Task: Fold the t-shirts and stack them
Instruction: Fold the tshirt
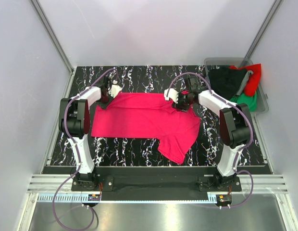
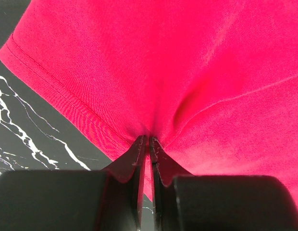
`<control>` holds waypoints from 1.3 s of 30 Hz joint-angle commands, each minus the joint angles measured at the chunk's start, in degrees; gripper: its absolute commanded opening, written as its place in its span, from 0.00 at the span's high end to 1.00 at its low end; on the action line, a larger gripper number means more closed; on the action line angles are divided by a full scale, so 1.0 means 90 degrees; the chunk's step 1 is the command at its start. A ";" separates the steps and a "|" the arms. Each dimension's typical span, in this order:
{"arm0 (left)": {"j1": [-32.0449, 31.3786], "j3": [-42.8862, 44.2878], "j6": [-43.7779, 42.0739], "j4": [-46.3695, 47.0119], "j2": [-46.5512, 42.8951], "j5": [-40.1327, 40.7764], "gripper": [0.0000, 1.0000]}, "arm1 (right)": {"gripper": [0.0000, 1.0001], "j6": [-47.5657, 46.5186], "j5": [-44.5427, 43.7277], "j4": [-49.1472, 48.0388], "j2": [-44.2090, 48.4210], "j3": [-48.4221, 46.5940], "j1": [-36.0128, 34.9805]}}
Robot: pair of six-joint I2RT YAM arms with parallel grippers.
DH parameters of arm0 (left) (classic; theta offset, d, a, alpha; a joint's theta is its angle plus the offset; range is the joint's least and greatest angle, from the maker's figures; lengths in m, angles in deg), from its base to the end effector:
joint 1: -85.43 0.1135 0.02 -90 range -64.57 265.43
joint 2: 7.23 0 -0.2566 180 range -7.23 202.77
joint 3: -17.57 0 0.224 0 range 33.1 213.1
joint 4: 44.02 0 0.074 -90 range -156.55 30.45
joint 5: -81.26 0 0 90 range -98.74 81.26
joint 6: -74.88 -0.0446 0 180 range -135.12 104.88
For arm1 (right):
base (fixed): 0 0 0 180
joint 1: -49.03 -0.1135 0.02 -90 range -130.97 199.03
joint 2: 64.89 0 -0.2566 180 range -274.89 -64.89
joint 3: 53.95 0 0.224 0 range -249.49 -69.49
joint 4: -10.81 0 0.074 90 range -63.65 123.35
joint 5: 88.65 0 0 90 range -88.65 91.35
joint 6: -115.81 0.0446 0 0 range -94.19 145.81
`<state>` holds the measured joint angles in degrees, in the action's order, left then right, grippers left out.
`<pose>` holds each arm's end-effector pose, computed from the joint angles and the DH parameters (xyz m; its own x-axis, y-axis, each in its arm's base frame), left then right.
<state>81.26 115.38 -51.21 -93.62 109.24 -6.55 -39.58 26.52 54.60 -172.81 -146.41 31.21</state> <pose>0.3896 -0.0267 0.1614 -0.7141 0.6423 -0.2784 0.5930 0.7664 0.2469 0.3496 0.1323 0.1997 0.0993 -0.8324 -0.5452 -0.9454 0.0920 -0.3126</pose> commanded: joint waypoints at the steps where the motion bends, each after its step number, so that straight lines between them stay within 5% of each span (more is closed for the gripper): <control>1: 0.0023 -0.0168 0.0046 -0.0072 0.0077 0.0156 0.89 | 0.51 -0.0966 0.0475 -0.0199 -0.0040 0.0071 -0.0129; 27: 0.0023 -0.0080 0.0095 -0.0063 0.0253 0.0147 0.89 | 0.53 -0.1710 0.0065 -0.0209 -0.0948 -0.0505 -0.0207; 31: 0.0023 -0.0060 0.0114 -0.0063 0.0272 0.0137 0.89 | 0.65 -0.1700 0.0016 -0.0190 -0.0988 -0.0554 -0.0197; 35: 0.0023 -0.0060 0.0095 -0.0063 0.0282 0.0147 0.89 | 0.88 -0.1700 -0.0042 -0.0190 -0.0910 -0.0467 -0.0197; 39: 0.0023 -0.0060 0.0085 -0.0063 0.0272 0.0156 0.89 | 0.92 -0.1710 -0.0033 -0.0160 -0.0598 -0.0213 -0.0197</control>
<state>81.22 115.21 -51.04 -93.29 109.26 -6.11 -54.33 26.62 53.37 -181.20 -148.95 29.78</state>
